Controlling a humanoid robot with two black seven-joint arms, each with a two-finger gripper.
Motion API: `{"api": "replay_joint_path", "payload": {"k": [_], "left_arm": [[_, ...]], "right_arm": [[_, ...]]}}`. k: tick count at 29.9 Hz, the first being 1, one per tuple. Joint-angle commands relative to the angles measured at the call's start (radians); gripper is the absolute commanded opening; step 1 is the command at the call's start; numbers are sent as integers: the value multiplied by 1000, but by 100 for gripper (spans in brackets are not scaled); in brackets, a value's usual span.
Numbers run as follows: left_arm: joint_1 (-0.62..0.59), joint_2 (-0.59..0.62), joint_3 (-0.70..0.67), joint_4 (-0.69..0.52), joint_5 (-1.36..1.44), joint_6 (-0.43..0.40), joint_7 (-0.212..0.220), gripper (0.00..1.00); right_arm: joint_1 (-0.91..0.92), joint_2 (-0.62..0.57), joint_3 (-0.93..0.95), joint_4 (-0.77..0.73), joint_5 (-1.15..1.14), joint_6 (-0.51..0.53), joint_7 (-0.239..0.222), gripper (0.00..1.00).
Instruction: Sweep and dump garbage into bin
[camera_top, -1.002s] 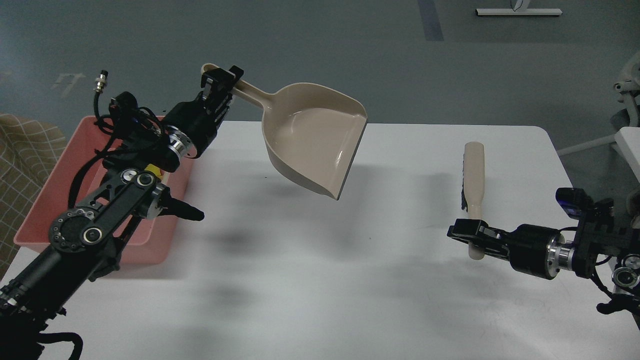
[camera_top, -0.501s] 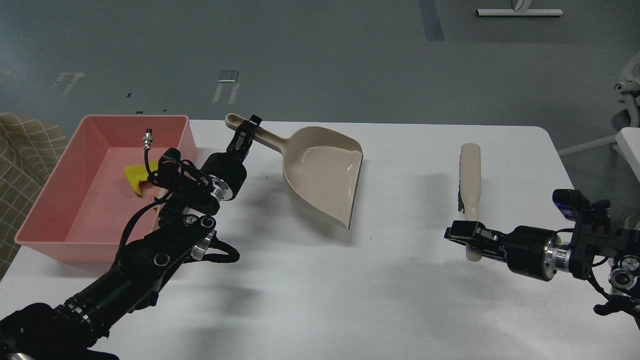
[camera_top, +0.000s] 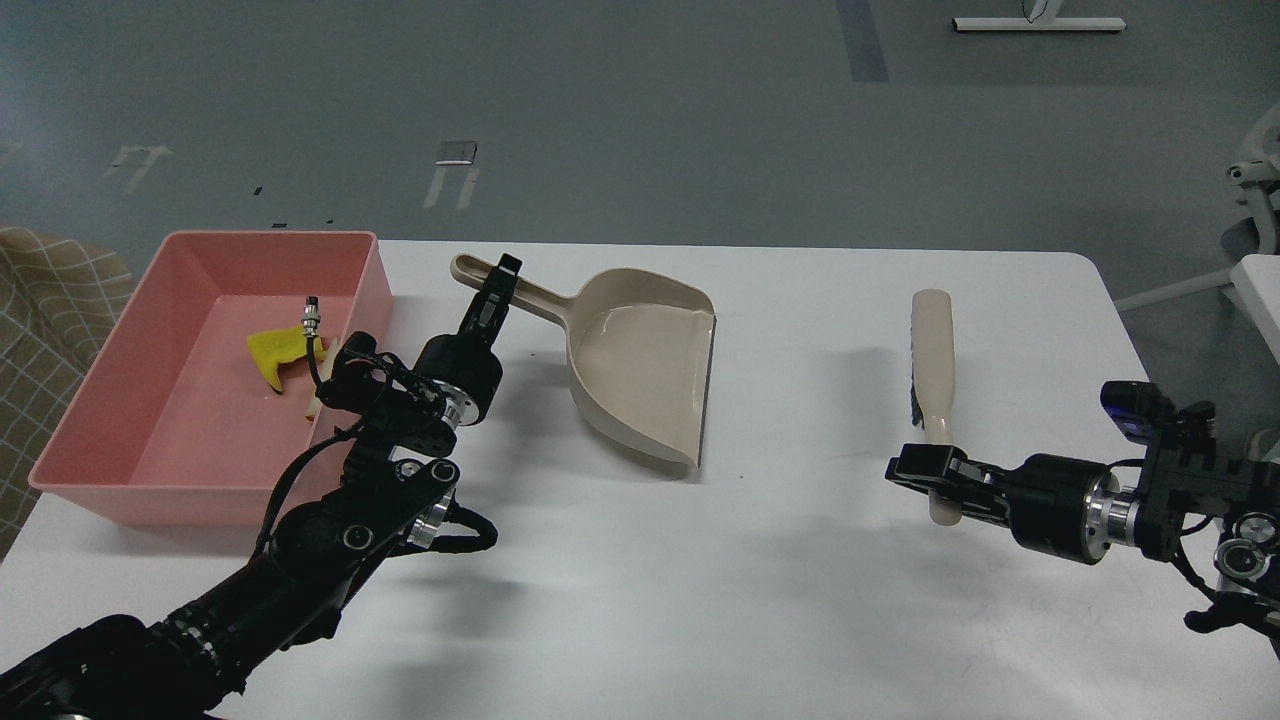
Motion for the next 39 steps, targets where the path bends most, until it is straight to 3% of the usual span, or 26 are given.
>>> {"api": "replay_joint_path", "payload": {"k": [1, 2, 3, 4, 6, 24, 35, 36, 38, 39], "left_arm": [[10, -1, -1, 1, -8, 0, -1, 50], [11, 0, -1, -1, -8, 0, -1, 60], [17, 0, 0, -1, -6, -2, 0, 80], [21, -1, 0, -1, -6, -5, 0, 90], [28, -1, 2, -1, -6, -9, 0, 94], [145, 36, 132, -18, 1, -25, -54, 98], [171, 203, 111, -197, -72, -120, -60, 98], [171, 212, 111, -209, -86, -124, -58, 98], [171, 238, 111, -249, -120, -129, -58, 98], [171, 243, 111, -255, -120, -130, -58, 98]], "right_arm": [[0, 0, 0, 0, 0, 0, 0, 0], [0, 0, 0, 0, 0, 0, 2, 0], [0, 0, 0, 0, 0, 0, 2, 0], [0, 0, 0, 0, 0, 0, 2, 0], [-7, 0, 0, 1, 0, 0, 0, 0], [-16, 2, 0, -2, 0, 2, 2, 0], [-43, 14, -8, -5, 2, 6, -6, 0], [-43, 14, -8, -5, 2, 6, -6, 6], [-53, 12, -8, -5, 2, 6, -9, 26], [-54, 12, -6, -5, 2, 6, -9, 30]]}}
